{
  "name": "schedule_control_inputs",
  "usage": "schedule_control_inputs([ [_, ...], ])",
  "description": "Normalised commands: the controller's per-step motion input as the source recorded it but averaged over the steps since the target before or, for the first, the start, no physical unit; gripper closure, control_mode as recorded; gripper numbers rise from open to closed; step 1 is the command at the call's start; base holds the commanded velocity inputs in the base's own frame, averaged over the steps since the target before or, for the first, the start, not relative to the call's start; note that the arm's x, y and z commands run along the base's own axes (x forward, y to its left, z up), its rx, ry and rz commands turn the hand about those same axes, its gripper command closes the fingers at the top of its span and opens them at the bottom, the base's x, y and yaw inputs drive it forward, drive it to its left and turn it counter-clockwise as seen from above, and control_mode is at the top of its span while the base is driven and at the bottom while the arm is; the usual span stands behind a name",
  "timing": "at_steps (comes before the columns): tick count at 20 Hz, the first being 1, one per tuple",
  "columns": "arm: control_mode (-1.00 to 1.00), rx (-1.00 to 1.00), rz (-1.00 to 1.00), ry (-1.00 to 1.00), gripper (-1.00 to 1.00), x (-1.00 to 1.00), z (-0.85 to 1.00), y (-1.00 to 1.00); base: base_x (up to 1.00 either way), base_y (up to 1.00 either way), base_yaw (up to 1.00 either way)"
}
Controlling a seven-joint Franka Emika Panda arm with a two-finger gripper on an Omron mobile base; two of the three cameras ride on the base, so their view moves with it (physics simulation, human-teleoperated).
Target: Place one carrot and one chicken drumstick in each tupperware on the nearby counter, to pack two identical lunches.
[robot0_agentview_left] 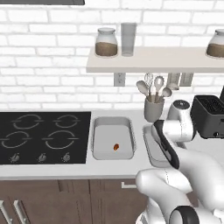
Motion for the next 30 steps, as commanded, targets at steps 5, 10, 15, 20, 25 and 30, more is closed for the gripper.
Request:
schedule_control_inputs([
  [5, -1.0, 0.0, -0.04, 0.0, -1.0, -0.98, 0.93, 0.09, 0.0, 0.0, 0.0],
  [10, -1.0, -0.01, -0.01, 0.0, -1.0, -1.0, 0.7, 0.1, 0.0, 0.0, 0.0],
  [15, -1.0, -0.02, 0.06, -0.09, -1.0, -0.67, 0.16, 0.12, 0.0, 0.0, 0.0],
  [20, -1.0, 0.02, 0.0, -0.12, -1.0, -0.24, 0.04, 0.0, 0.0, 0.0, 0.0],
  [25, -1.0, 0.01, 0.0, -0.09, -1.0, -0.17, 0.06, 0.0, 0.0, 0.0, 0.0],
  [30, 1.0, 0.0, 0.02, 0.0, -1.0, -0.41, -0.06, 0.0, -0.2, 0.0, 0.01],
])
